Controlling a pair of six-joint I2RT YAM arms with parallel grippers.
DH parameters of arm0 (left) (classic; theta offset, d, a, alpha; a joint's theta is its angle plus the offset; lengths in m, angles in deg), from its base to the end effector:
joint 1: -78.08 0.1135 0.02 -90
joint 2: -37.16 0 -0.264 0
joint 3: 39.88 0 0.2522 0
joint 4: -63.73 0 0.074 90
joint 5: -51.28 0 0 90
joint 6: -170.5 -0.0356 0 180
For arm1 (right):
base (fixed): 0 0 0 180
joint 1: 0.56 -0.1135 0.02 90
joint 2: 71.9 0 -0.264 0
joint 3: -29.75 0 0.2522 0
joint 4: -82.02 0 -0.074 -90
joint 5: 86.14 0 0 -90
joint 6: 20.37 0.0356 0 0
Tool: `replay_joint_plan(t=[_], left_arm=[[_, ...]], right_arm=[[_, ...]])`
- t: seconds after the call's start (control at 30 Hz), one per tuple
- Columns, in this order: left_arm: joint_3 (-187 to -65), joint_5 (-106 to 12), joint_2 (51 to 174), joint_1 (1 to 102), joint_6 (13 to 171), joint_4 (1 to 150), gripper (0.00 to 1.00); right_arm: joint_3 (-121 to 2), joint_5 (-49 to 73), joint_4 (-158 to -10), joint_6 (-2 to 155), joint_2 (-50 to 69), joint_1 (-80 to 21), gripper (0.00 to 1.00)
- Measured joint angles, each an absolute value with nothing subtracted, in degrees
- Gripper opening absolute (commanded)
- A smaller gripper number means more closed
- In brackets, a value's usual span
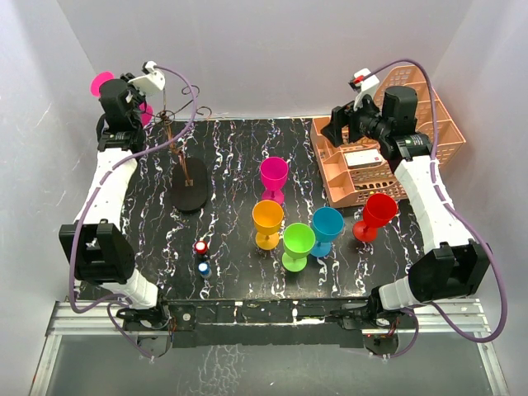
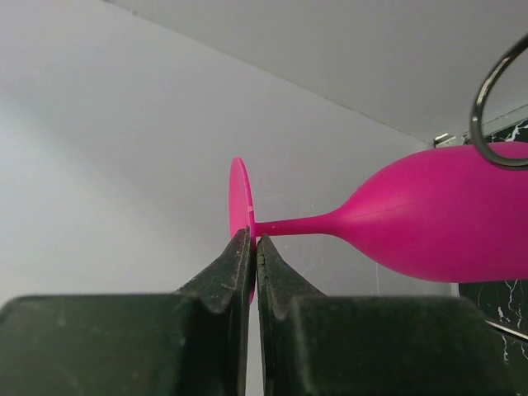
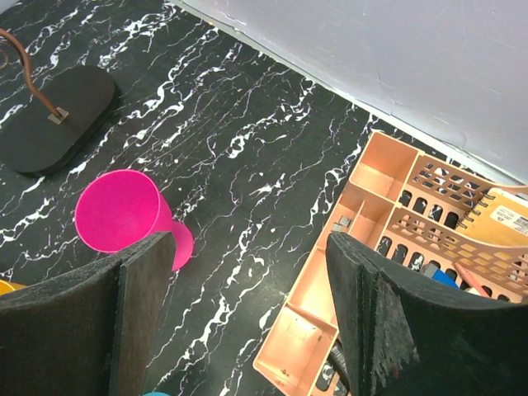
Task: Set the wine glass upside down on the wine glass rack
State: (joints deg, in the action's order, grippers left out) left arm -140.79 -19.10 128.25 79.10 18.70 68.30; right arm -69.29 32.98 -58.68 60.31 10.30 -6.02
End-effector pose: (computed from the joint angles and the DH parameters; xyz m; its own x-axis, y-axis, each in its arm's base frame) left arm 0.3803 0.0187 0.4303 -0.2662 0.8255 -0.4976 -0.2465 0.4408 0.8631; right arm 0.3196 0.0479 0.4080 -0.2893 -0.1698 -0.9421 -0.5854 0.8100 0.0338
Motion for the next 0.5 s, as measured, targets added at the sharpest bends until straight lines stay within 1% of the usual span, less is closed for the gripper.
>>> replay_joint_plan(t=[0.2, 0.5], left_arm=[[-141.5, -25.3, 127.3, 79.1, 17.2, 72.6, 0.0], [-145.2, -31.3, 126.9, 79.1, 16.9, 80.1, 0.0]], right_arm=[[-68.0, 34.8, -60.1, 60.4, 10.2, -5.7, 0.8], [-66.9, 36.0, -60.4, 60.5, 10.2, -5.6, 0.8]])
